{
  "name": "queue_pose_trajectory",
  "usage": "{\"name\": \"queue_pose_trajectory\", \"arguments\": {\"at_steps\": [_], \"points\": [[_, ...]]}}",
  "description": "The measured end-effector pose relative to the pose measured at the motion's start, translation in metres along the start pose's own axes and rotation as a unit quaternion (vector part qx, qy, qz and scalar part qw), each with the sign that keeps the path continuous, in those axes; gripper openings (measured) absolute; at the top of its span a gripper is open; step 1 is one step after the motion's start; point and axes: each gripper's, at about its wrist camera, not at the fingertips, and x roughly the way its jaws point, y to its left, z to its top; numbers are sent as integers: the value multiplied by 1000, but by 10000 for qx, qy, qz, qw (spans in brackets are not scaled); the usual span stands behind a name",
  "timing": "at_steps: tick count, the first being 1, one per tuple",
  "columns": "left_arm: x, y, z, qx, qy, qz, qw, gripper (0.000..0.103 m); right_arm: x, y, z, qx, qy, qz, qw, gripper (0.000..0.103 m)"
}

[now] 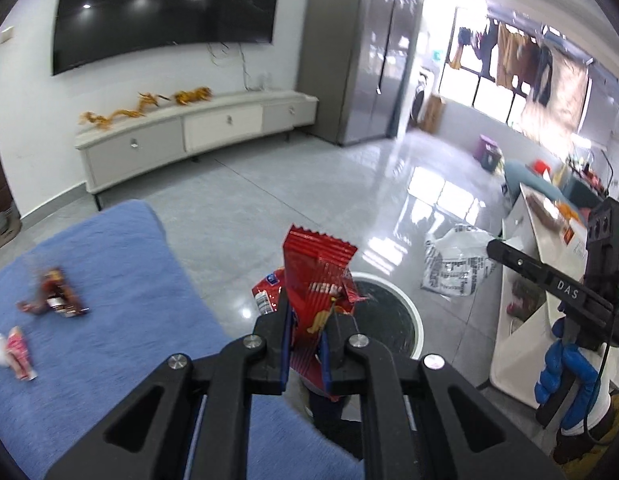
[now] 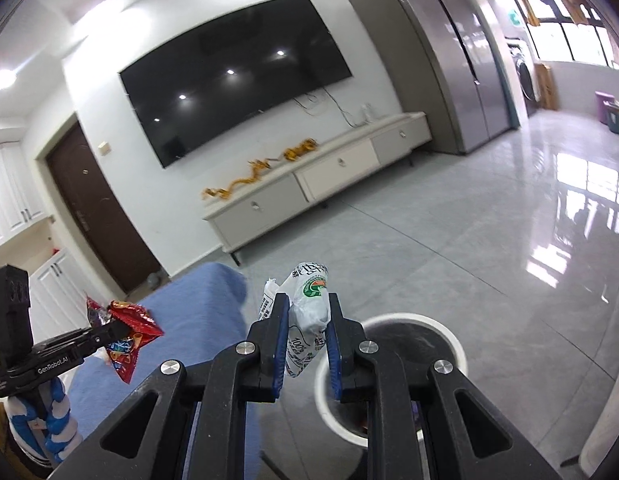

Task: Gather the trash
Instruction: 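Carry both bags over the trash bin and open both tools to drop them, then move both open tools back over the remaining wrappers on the rug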

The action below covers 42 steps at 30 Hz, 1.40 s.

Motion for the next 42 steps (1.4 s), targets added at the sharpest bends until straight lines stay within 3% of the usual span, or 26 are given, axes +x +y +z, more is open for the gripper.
{"name": "queue_pose_trajectory", "arguments": {"at_steps": [10,17,19,20,21,22,30,42], "points": [[117,-40,13,236,662,-271,9972,12,57,-65,-23,513,493,-258,9971,17],[171,-48,10,118,1038,-491,9933,13,92,-88,-32,735,787,-303,9937,20],[181,-49,9,70,1118,-545,9922,23,99,-91,-34,780,828,-339,9929,26],[184,-50,8,44,1132,-553,9920,40,101,-95,-35,818,836,-339,9926,32],[187,-50,8,15,1118,-539,9923,55,101,-97,-36,861,837,-342,9922,34],[188,-50,8,-3,1083,-520,9928,57,100,-99,-37,878,837,-348,9920,34],[181,-57,9,66,1027,-457,9936,57,83,-106,-34,1009,719,-402,9915,35],[111,-52,15,46,608,-78,9981,57,30,-80,-19,954,294,-370,9943,36]]}}
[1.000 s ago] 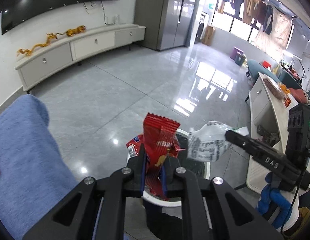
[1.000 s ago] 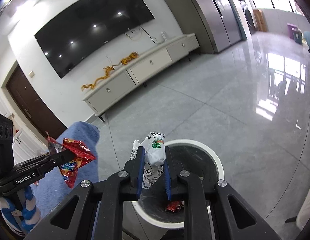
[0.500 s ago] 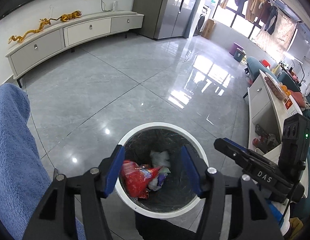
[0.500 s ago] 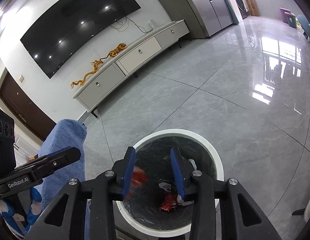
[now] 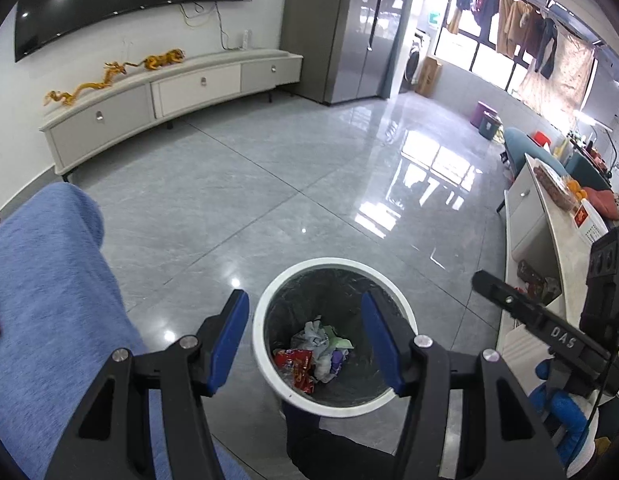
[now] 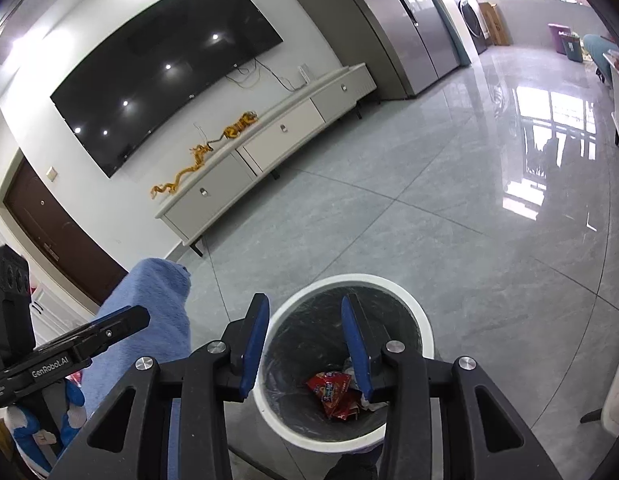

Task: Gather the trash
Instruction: 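Move both open tools back over the remaining wrappers on the rug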

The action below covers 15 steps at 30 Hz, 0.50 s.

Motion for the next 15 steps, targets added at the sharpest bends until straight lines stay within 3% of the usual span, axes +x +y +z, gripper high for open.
{"name": "queue_pose_trajectory", "arguments": {"at_steps": [15], "points": [[-130,18,-22,-96,-820,329,9960,57,-88,70,4,-461,-621,264,9967,39]]}}
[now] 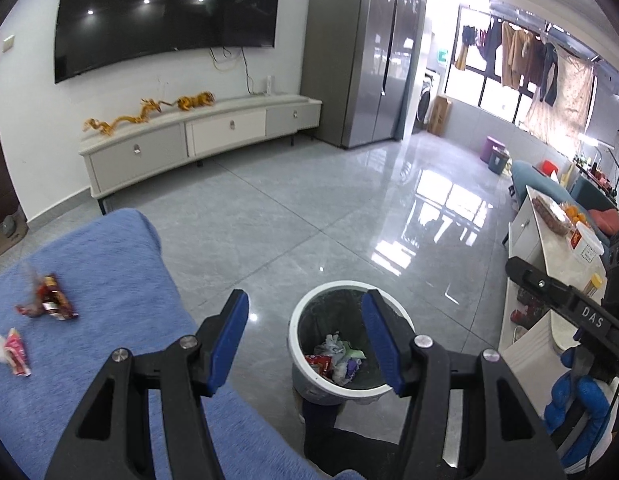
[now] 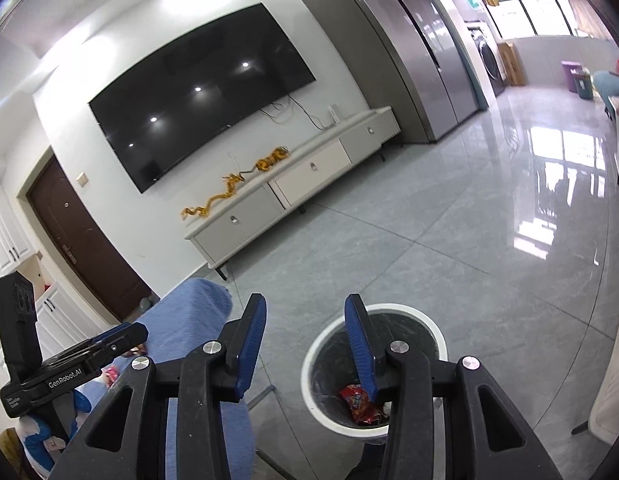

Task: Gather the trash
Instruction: 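Move both open tools back over the remaining wrappers on the rug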

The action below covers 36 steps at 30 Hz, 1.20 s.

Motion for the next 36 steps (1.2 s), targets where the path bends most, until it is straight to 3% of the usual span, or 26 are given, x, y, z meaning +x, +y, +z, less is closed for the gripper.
{"name": "queue_pose_trajectory", "arguments": {"at_steps": [15,22,29,36], "points": [[-119,59,-19,-459,-794,222,9955,57,-64,94,15,-788,-491,247,9954,40],[-151,95,-31,-710,-1028,405,9913,57,-74,137,17,-1184,-597,375,9905,42],[-161,153,-54,-1044,-1027,738,9865,57,-50,174,13,-1518,-450,559,9858,44],[-143,219,-76,-1460,-773,1108,9800,57,4,194,-2,-1669,17,737,9832,44]]}}
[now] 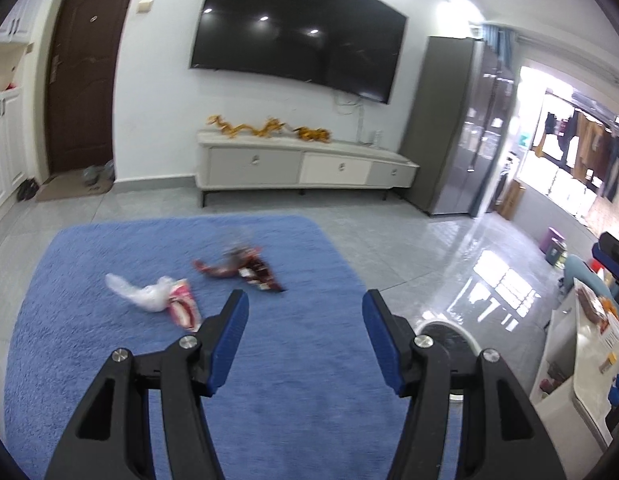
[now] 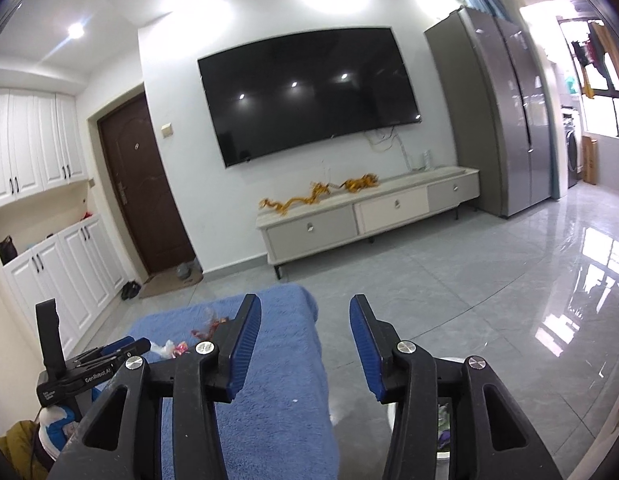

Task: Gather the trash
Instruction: 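Move both open tools back over the remaining wrappers on the rug, then grasp the pink-white wrapper with the left tool while the right tool grasps the brown chip bag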

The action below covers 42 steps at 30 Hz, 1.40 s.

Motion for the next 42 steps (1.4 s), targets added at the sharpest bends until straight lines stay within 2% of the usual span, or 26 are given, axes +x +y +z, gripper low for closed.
{"name": "queue_pose_trajectory", "arguments": {"at_steps": [11,18,24,31,37,39,42], "points": [[78,91,-23,-655,632,619,9939,57,125,22,-28,-162,977,473,9940,44],[136,122,-33,-920,1000,716,9881,57,231,53,-51,-400,1704,986,9796,44],[164,127,-30,-943,1144,697,9865,57,309,80,-76,-503,2215,1452,9630,44],[180,125,-25,-916,1167,613,9870,56,357,102,-94,-577,2559,1775,9485,44],[181,125,-25,-971,1120,626,9870,42,373,110,-94,-727,2711,1806,9427,43],[181,126,-26,-984,1130,606,9868,32,376,111,-94,-750,2752,1774,9419,32],[180,127,-27,-968,1142,579,9870,31,378,109,-95,-750,2774,1724,9422,20]]}}
